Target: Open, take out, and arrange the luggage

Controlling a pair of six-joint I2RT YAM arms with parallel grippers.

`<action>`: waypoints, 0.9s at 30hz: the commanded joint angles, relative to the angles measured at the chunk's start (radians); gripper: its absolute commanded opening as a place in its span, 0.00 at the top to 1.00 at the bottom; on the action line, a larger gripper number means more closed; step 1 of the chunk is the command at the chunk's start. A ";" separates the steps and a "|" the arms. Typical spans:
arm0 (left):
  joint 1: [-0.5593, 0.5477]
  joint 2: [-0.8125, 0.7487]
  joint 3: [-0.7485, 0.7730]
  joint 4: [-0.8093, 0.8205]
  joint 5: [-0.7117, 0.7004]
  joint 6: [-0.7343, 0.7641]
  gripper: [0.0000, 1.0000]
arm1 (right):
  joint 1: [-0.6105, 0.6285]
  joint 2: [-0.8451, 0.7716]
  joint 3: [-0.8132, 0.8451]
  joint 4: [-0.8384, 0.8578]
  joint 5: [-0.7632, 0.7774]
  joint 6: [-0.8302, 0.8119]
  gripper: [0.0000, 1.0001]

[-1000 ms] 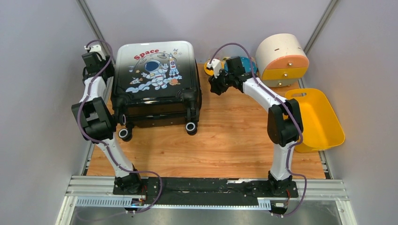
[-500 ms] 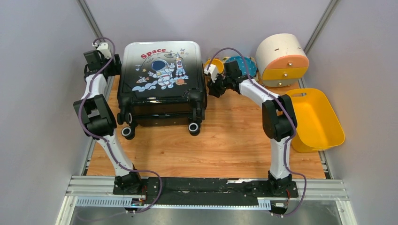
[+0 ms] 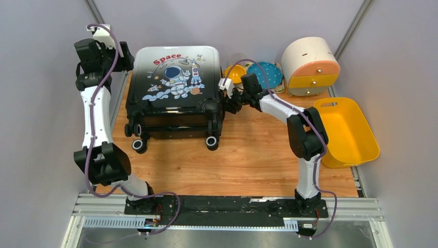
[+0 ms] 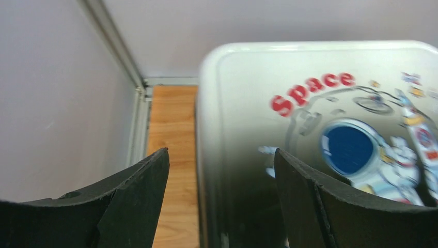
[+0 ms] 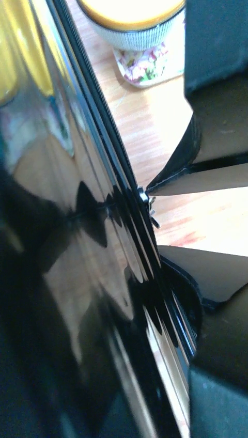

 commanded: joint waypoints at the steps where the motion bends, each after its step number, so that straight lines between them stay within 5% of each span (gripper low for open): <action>1: -0.011 -0.068 -0.081 -0.154 0.174 -0.027 0.18 | 0.150 -0.072 -0.056 0.074 -0.105 0.047 0.55; 14: -0.040 -0.111 -0.171 -0.232 0.257 -0.018 0.19 | 0.392 -0.236 -0.202 0.269 -0.117 0.202 0.57; 21: -0.038 -0.024 -0.076 -0.158 0.217 -0.018 0.19 | 0.192 -0.305 -0.166 0.185 -0.048 0.343 0.46; 23: -0.040 0.027 -0.033 -0.174 0.239 -0.030 0.19 | 0.136 -0.271 -0.065 0.148 -0.027 0.413 0.36; 27: -0.040 0.042 -0.023 -0.145 0.248 -0.058 0.19 | 0.008 -0.152 0.172 0.070 0.012 0.654 0.33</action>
